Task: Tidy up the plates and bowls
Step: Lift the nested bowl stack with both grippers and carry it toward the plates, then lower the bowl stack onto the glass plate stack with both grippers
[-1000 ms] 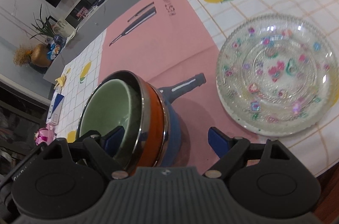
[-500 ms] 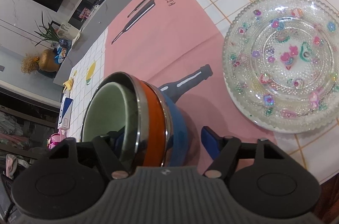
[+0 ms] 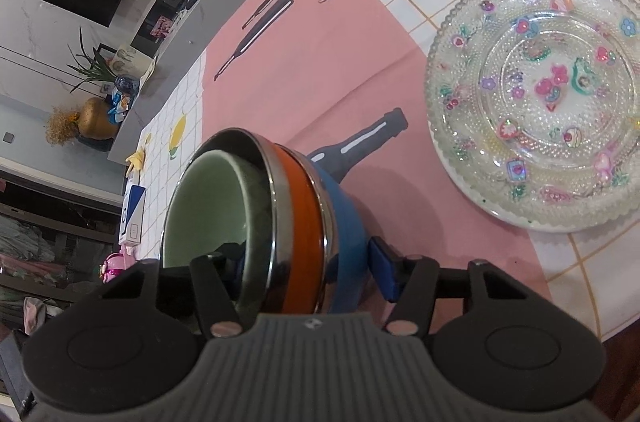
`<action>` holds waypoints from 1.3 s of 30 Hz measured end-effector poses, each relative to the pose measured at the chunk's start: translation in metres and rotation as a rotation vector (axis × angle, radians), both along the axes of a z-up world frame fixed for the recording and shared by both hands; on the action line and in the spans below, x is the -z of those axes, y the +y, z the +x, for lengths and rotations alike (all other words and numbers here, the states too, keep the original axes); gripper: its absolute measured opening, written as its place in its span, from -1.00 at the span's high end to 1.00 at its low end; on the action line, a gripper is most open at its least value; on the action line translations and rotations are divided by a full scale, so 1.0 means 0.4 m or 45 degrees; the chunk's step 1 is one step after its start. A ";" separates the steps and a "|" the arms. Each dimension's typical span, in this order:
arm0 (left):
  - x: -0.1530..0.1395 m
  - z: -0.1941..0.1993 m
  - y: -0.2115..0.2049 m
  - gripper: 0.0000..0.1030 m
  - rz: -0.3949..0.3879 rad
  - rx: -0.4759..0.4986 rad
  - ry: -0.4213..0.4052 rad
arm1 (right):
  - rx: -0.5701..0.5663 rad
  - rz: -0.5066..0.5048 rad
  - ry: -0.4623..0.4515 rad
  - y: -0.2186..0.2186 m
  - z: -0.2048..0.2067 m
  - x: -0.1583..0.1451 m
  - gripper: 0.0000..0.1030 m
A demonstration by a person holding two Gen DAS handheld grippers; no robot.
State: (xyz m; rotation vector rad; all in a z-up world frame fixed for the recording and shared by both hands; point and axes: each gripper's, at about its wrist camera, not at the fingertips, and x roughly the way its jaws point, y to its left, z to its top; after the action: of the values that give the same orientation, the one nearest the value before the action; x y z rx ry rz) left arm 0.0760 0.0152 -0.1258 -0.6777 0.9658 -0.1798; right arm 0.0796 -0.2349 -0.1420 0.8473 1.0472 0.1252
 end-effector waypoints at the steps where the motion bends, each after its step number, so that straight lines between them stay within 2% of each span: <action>1: 0.000 -0.001 -0.001 -0.13 0.001 0.005 0.002 | 0.001 0.001 0.002 -0.002 0.000 0.000 -0.11; 10: -0.021 -0.021 -0.005 -0.12 0.014 0.013 -0.010 | -0.002 0.014 -0.015 -0.014 -0.024 -0.009 -0.07; 21: -0.091 -0.055 -0.043 -0.09 0.038 0.037 -0.086 | 0.013 0.038 -0.087 -0.058 -0.067 -0.075 -0.01; 33: -0.155 -0.051 -0.163 -0.09 0.032 0.120 -0.133 | 0.075 0.052 -0.129 -0.181 -0.112 -0.143 -0.01; 39: -0.167 -0.020 -0.248 -0.09 -0.006 0.183 -0.120 | 0.117 0.014 -0.146 -0.266 -0.113 -0.179 -0.01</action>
State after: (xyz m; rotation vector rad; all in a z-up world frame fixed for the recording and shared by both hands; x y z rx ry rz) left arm 0.0679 -0.0839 -0.0590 -0.5988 0.9240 -0.3381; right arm 0.0343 -0.3413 -0.0705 0.8863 0.8994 0.1012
